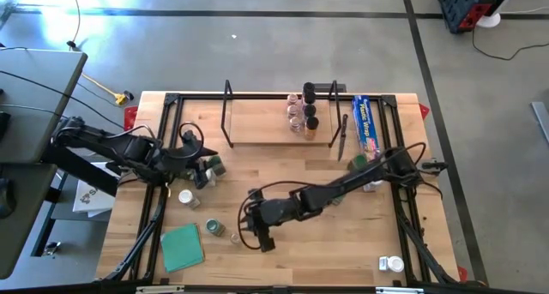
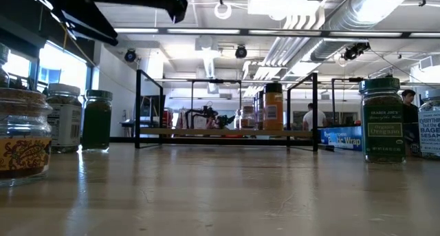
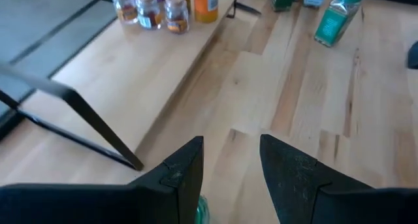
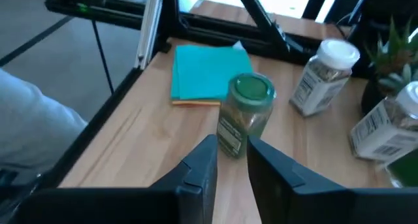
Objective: Shelf spices
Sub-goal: Put the brown seasoning bottle on the shelf align with the other brown seasoning bottle
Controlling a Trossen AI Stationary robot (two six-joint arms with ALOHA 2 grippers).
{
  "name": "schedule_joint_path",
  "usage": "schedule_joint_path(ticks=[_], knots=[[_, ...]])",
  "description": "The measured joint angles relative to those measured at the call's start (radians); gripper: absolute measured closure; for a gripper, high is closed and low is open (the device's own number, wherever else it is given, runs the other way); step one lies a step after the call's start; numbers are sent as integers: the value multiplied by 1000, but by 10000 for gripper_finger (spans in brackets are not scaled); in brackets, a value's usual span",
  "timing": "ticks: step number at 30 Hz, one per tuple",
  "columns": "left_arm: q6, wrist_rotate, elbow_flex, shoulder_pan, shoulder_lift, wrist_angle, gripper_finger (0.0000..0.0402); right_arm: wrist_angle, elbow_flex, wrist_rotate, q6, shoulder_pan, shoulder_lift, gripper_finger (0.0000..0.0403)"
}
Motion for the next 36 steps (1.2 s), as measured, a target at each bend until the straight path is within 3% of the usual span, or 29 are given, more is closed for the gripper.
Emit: schedule_joint_path(ticks=[5,13,17,28,36], knots=[[-76,-16,-30,-24,6,7,257,14,9,-94,-8,-20,62,281],[-163,-22,-64,-38,7,17,257,113,36,-124,28,-4,149,141],[-187,-18,-63,-38,6,23,257,151,37,-130,33,-3,179,93],[-205,-21,-63,-38,7,57,257,247,36,-115,30,-2,294,92],[-198,-22,-63,-38,7,76,257,264,36,-115,-20,-2,296,139]])
